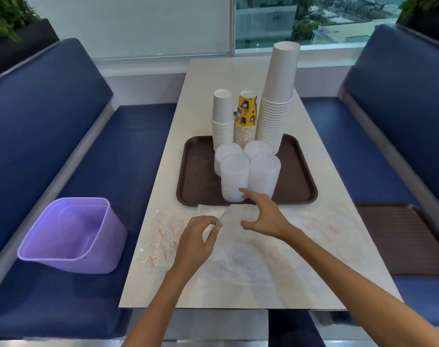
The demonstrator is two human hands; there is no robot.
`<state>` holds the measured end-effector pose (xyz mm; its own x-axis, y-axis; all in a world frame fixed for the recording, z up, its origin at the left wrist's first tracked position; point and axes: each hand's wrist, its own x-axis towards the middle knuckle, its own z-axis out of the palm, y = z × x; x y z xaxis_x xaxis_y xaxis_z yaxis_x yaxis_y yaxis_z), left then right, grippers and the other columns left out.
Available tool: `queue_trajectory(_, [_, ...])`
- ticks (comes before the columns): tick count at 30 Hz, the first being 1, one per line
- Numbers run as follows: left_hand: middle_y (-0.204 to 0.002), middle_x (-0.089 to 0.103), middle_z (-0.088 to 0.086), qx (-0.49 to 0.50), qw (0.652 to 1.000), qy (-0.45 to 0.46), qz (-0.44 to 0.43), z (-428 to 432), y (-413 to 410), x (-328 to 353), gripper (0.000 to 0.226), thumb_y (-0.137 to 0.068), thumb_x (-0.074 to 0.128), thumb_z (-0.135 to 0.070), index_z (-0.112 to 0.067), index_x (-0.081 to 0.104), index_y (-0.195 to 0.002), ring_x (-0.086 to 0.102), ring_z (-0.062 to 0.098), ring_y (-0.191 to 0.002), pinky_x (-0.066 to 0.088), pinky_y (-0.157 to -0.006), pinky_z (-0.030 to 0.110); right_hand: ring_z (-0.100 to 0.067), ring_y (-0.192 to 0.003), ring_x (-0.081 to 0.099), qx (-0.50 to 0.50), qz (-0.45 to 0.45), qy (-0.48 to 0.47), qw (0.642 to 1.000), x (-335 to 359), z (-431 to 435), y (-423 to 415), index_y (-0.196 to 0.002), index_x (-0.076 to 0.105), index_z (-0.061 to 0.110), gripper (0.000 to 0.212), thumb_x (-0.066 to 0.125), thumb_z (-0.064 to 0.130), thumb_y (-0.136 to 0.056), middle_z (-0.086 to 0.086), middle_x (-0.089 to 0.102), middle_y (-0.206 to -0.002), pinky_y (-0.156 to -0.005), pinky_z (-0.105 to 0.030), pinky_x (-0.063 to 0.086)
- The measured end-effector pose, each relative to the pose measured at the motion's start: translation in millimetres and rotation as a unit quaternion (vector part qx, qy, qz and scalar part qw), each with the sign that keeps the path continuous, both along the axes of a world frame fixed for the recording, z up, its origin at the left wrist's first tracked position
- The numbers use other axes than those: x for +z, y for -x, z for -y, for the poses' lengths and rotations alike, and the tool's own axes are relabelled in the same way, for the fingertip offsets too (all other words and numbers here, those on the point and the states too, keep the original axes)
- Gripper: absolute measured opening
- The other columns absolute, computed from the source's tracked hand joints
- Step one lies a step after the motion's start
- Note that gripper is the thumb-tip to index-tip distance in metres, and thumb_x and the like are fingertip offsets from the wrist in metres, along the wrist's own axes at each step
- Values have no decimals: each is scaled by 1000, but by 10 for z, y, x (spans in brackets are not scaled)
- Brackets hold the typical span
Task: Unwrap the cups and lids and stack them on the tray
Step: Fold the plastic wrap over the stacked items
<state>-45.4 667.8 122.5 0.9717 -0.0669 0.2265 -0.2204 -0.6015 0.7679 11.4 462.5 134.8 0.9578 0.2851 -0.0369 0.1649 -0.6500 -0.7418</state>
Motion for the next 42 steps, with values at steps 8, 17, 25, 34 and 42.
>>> queue_trajectory(8, [-79,71,-5,32,978,180,-101,-49,-71,383,4,-92,59,-27,-26,60,-95,67,4,-77,48,-72,14,-11,-76,65,42,-123,-111,985,402,214,-91,-77,75,8,4,77,11,-77,-10,73,-82,-75,-23,50])
queue_trajectory(17, [-93,70,-5,-7,942,190,-277,-130,80,281,20,-80,76,-22,-20,67,-98,64,12,-92,51,-75,15,-13,-64,68,10,-144,-225,964,703,497,10,-91,69,-3,8,65,-1,-85,-2,73,-73,-68,-16,51])
queue_trajectory(25, [-100,73,3,4,869,401,-289,154,31,470,23,-80,66,-19,-9,63,-101,68,14,-92,51,-80,25,-10,-61,65,-127,-135,-387,903,782,563,91,-85,68,8,5,63,8,-87,4,71,-70,-60,-17,53])
queue_trajectory(34, [-65,70,-3,37,881,400,-249,392,-16,575,6,-85,63,-4,-9,67,-83,65,5,-63,50,-77,26,-24,-93,71,-153,-244,-363,886,666,827,416,-106,67,5,43,61,37,-77,-7,73,-102,-79,-29,58])
queue_trajectory(42, [-65,70,1,23,898,381,-219,315,11,754,11,-86,61,0,-5,69,-81,66,9,-63,55,-66,17,-20,-75,73,-202,-185,-368,889,660,864,658,-95,69,7,16,54,14,-93,-9,75,-87,-64,-19,55])
